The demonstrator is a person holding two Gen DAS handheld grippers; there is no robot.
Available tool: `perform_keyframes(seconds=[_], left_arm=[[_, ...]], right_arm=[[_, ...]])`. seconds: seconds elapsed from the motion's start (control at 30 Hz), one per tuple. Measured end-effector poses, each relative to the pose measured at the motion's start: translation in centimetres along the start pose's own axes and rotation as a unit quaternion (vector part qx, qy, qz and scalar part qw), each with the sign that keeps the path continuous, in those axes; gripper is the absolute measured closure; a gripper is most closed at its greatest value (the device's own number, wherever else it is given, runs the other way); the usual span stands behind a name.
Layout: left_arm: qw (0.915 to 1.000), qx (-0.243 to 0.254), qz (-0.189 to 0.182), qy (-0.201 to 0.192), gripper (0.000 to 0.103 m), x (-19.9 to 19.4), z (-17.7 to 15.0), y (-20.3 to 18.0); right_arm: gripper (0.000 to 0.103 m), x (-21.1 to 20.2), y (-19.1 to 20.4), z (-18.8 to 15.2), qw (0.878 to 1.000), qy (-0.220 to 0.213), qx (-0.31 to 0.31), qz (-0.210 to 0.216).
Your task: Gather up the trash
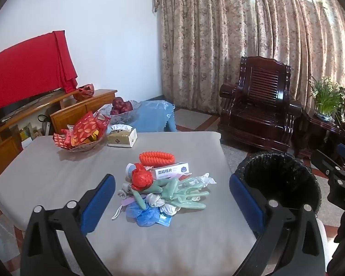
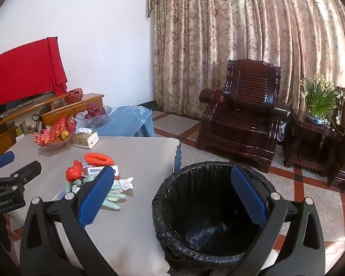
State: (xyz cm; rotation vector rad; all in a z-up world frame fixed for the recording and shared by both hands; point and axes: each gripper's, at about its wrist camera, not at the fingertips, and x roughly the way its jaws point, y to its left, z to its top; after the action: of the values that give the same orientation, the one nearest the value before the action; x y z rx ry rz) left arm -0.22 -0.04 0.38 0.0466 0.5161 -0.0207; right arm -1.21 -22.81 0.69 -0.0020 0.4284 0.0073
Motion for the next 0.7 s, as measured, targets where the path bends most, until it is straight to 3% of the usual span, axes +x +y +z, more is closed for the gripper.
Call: perform_keyframes(seconds=[0.7], left_arm=[[1.0, 0.0, -0.001, 0.0, 0.006, -0.02, 0.13, -0.16]], right_arm=[[0.005, 0.16, 0.06, -0.22, 1.0, 0.002, 0.001, 0.0]])
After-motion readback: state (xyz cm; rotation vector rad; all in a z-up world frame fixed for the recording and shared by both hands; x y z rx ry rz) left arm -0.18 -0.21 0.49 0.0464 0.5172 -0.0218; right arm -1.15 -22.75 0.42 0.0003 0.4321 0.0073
